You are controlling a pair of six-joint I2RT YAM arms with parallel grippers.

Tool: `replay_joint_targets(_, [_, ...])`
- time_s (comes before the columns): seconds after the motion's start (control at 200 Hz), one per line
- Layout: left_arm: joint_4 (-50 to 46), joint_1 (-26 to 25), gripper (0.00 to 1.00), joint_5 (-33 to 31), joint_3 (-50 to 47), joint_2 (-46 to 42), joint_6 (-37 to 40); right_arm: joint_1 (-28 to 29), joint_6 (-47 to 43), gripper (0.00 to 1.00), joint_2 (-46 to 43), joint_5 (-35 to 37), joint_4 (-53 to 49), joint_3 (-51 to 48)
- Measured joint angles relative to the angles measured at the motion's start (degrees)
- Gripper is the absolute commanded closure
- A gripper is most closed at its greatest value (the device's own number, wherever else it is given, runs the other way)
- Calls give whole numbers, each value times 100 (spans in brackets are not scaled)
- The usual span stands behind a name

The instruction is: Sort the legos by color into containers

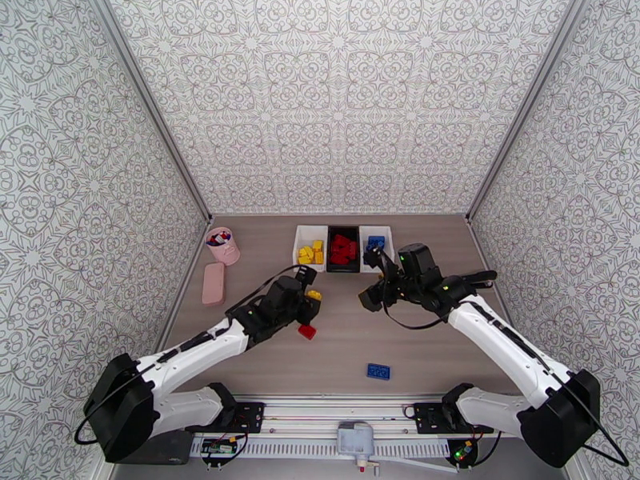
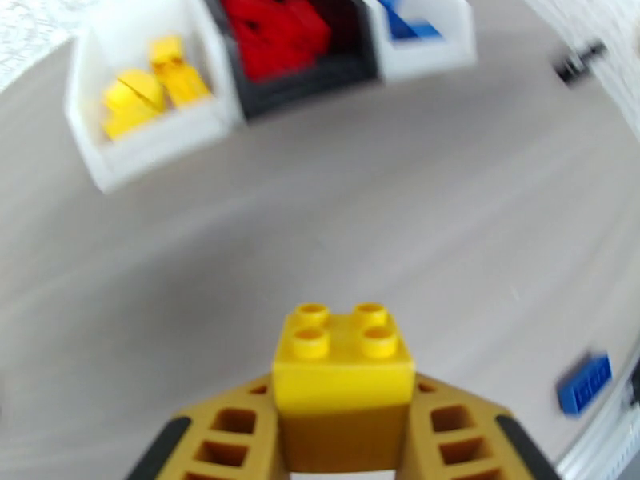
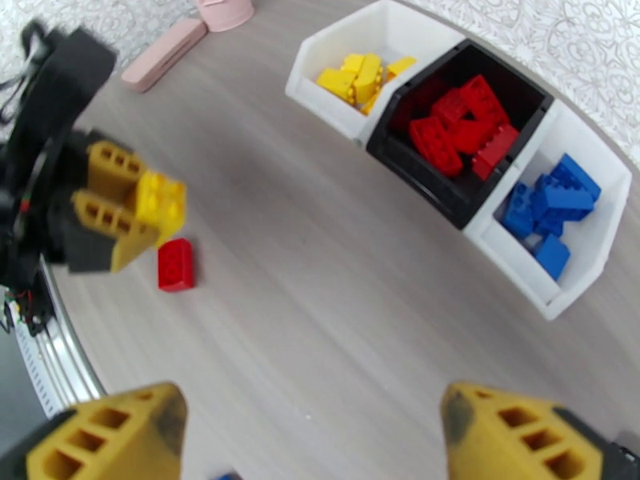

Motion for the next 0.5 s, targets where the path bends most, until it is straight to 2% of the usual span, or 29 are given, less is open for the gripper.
replay_joint_targets(0.17, [682,640,78,-118,704,881,96,0,144,12,-234,-240,398,-142])
replay_joint_targets(0.5, [1108,1263,77,-146,2509,2968,208,0,203,12,-190,-341,748,-149])
